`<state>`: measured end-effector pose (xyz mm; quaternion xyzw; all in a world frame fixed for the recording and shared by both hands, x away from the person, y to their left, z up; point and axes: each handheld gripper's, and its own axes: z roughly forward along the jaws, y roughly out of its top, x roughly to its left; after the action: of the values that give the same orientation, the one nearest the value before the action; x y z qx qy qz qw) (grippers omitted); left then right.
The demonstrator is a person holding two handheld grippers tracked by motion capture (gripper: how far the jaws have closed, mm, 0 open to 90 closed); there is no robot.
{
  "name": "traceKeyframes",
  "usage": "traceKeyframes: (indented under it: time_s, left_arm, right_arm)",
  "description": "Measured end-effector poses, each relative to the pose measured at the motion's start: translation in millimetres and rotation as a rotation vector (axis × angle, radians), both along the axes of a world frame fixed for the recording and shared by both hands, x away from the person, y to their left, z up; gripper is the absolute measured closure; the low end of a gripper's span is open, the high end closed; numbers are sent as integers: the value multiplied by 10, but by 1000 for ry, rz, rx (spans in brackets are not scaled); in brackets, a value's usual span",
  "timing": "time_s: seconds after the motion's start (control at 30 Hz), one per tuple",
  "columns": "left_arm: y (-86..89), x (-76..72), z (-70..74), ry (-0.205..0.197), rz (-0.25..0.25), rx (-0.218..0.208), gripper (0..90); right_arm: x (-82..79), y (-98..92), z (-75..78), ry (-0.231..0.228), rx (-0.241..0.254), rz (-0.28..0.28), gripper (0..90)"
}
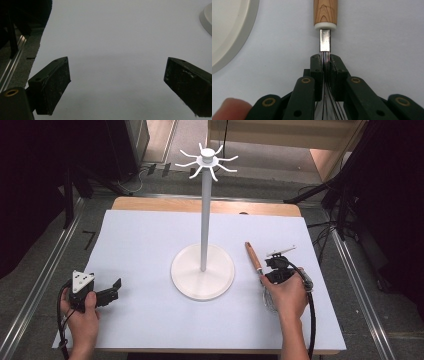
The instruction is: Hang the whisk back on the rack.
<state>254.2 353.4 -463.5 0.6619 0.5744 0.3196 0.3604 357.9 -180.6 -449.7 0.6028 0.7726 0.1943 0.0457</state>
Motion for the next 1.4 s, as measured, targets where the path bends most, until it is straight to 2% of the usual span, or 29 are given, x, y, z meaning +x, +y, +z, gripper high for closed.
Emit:
traceKeyframes:
  time_s: [0.1,0.17,0.4,0.43,0.57,0.67,0.7,0.73,0.8,0.83,1.0,1.03,1.07,1.1,1.13,1.2,1.23,1.4]
  left_arm:
    - [8,-4,1,0,-3,-7,71]
    - [13,-4,2,-2,-2,-12,71]
    - [22,-1,1,-2,1,-22,71]
    - [24,0,2,-1,0,-23,72]
    - [24,2,1,-1,0,-26,71]
    - [28,0,1,0,1,-29,72]
    - [28,1,1,1,1,-29,71]
    - [25,3,1,3,2,-27,71]
    - [24,3,1,3,1,-24,72]
    - [22,3,1,3,1,-23,71]
    - [23,4,0,4,1,-23,71]
    - [21,4,0,4,0,-20,71]
    - [16,2,2,6,0,-13,71]
    - [16,2,2,6,0,-13,72]
    - [14,3,1,3,-1,-10,71]
    - [13,2,1,3,0,-9,71]
    - [12,2,0,2,-2,-9,72]
    - [11,4,-1,2,-1,-9,71]
  right_arm:
    - [-72,-33,3,-35,18,1,845]
    - [-91,-37,8,-42,26,-4,845]
    - [-255,-102,71,-143,98,-5,846]
    - [-283,-125,78,-166,124,-9,846]
    - [-326,-147,91,-194,154,-12,848]
    - [-374,-170,114,-235,185,-15,848]
    - [-390,-182,127,-251,196,-20,848]
    - [-432,-213,161,-286,242,-23,848]
    - [-450,-227,174,-303,259,-25,848]
    - [-518,-266,222,-354,294,-35,848]
    - [-623,-316,278,-433,325,-32,849]
    - [-623,-316,278,-433,325,-32,849]
    - [-668,-313,303,-469,324,-27,849]
    - [-668,-313,303,-469,324,-27,849]
    - [-704,-306,328,-503,327,-26,849]
    - [-717,-303,339,-513,336,-21,848]
    - [-746,-285,368,-543,352,-6,849]
    - [-786,-248,425,-587,374,8,848]
